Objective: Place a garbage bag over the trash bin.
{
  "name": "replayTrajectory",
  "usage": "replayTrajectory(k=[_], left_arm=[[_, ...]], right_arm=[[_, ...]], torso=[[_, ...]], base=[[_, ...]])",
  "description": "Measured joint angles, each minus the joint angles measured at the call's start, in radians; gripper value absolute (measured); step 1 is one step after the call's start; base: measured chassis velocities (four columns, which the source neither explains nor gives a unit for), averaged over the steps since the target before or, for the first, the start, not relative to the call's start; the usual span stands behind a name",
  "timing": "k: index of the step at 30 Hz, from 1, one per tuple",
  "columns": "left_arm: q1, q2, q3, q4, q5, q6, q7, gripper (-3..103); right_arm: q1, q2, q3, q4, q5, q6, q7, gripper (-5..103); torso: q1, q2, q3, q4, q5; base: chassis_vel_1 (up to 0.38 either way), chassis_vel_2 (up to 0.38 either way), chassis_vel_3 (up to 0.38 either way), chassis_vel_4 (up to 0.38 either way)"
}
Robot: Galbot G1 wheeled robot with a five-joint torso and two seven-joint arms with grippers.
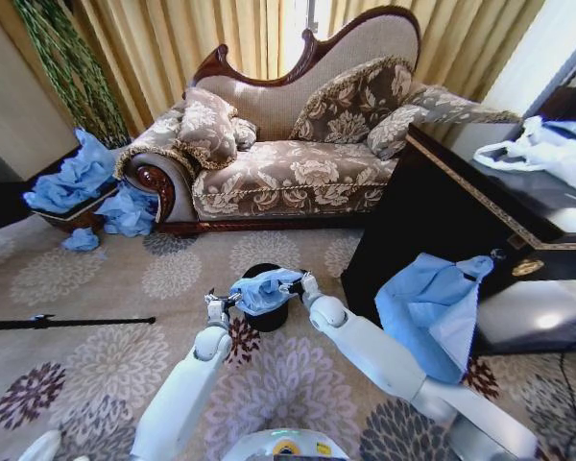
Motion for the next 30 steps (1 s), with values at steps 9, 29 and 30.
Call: replayTrajectory(k=[9, 29, 30], left_arm=[[0.0, -0.001, 0.001, 0.0, 0.0, -0.001, 0.0, 100], [-0.017, 0.0, -0.013, -0.001, 0.009, -0.016, 0.004, 100], [-0.019, 0.0, -0.015, -0.003, 0.008, -0.016, 0.004, 100]], right_arm=[[0.022, 0.017, 0.001, -0.054, -0.021, 0.014, -0.001, 100], [0.156, 0.087, -0.035, -0.184, -0.008, 0.022, -0.015, 100], [0.16, 0.09, -0.036, -0.192, -0.007, 0.023, -0.019, 100]], torso=[[0.0, 0.0, 0.0, -0.0001, 0.0001], [0.0, 0.0, 0.0, -0.0001, 0.0], [0.0, 0.0, 0.0, -0.0001, 0.0]], base=[[0.0, 0.0, 0.0, 0.0], [0.0, 0.0, 0.0, 0.0], [0.0, 0.0, 0.0, 0.0]])
